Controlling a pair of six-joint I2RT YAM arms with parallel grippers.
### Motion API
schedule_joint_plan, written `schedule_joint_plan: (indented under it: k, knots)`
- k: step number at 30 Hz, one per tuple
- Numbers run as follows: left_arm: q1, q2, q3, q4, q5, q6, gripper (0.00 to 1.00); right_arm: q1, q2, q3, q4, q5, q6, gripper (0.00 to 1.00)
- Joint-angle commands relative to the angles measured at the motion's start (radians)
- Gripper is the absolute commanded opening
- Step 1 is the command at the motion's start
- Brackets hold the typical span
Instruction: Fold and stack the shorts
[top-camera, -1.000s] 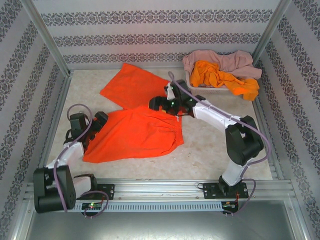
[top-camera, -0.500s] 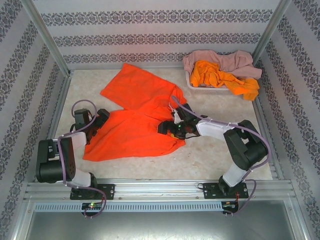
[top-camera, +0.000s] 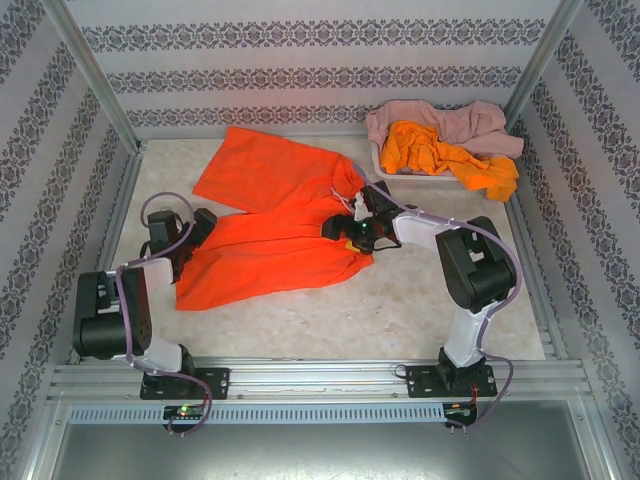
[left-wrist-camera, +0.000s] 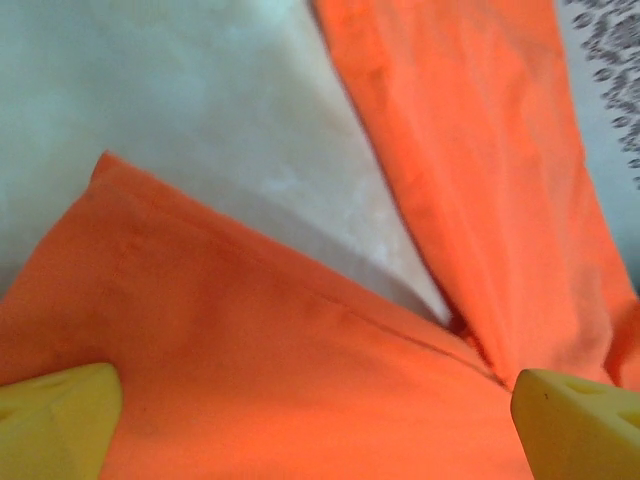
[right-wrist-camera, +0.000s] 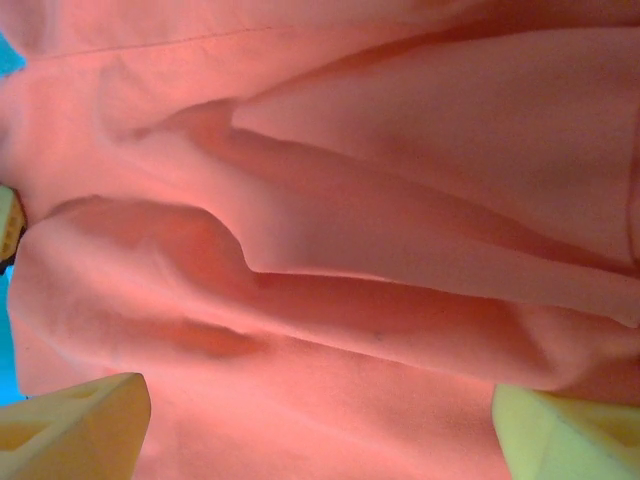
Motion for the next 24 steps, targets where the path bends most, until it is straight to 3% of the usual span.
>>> schedule_joint_plan:
  k: [1,5,11,15,19,24]
  knots:
    - [-0.001,-0.157,0.034,-0.131,-0.027,0.018,1.00,-0.010,-0.002,0.032,-0.011,-0.014,-0.016,0.89]
    - [-0.003,-0.419,0.017,-0.369,-0.079,-0.013,1.00,-0.004,-0.097,0.009,0.053,-0.014,0.025,0.89]
    - [-0.007,-0.760,0.026,-0.893,-0.126,-0.088,1.00,0.004,-0.337,-0.092,0.109,0.051,0.051,0.92]
    - [-0.009,-0.885,-0.001,-1.121,-0.145,-0.172,0.99,-0.010,-0.474,-0.173,0.111,0.083,0.057,0.93]
    - [-0.015,-0.954,-0.002,-1.332,-0.244,-0.179,0.95,-0.041,-0.580,-0.265,0.109,0.093,0.070,0.93]
    - [-0.016,-1.042,-0.056,-1.415,-0.277,-0.269,0.83,-0.099,-0.657,-0.372,0.134,0.100,0.098,0.93]
